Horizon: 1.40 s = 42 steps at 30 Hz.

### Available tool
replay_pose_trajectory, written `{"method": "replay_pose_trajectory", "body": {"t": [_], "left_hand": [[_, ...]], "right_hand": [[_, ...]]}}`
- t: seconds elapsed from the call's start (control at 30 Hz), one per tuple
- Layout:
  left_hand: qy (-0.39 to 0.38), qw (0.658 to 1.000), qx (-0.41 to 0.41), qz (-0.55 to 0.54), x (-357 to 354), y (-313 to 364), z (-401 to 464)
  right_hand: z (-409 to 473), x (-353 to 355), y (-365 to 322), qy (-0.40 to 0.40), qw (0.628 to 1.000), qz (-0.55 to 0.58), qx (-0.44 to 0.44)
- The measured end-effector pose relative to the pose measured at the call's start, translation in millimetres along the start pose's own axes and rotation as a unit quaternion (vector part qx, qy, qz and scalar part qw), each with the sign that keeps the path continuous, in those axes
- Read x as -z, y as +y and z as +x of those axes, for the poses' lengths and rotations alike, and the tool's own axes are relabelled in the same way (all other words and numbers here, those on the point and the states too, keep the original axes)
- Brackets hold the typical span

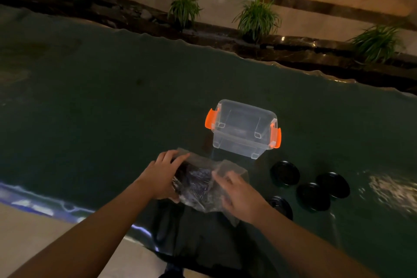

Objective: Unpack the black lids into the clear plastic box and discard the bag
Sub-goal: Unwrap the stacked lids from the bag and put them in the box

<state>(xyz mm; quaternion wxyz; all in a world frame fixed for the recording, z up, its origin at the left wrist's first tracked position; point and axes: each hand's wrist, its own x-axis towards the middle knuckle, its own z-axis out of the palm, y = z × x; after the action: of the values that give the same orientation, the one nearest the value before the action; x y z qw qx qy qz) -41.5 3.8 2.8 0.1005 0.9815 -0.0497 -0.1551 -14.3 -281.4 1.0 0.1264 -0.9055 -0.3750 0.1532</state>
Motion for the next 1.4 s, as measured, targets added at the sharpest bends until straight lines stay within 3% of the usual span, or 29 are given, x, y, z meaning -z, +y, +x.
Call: {"method": "replay_pose_trajectory", "body": {"t": [0.23,0.53,0.97,1.17,1.4], "left_hand": [[0.023,0.990,0.034,-0.136,6,-5,-11],[0.031,0.985,0.073,-0.151,0,-1,-5],[0.044,0.972,0.097,-0.208,4,2,1],[0.024,0.968,0.133,-0.211,0,14,-1],[0.027,0.969,0.136,-0.204,4,17,1]], "right_hand": [[23,-4,1,-0.058,0.995,-0.042,0.066],[56,2,-18,-0.077,0.974,-0.174,0.122],[58,21,-28,-0.024,0.981,-0.153,0.117],[53,15,-18,-0.119,0.983,-0.103,0.096],[59,11,-20,-0.048,0.978,-0.134,0.150]]}}
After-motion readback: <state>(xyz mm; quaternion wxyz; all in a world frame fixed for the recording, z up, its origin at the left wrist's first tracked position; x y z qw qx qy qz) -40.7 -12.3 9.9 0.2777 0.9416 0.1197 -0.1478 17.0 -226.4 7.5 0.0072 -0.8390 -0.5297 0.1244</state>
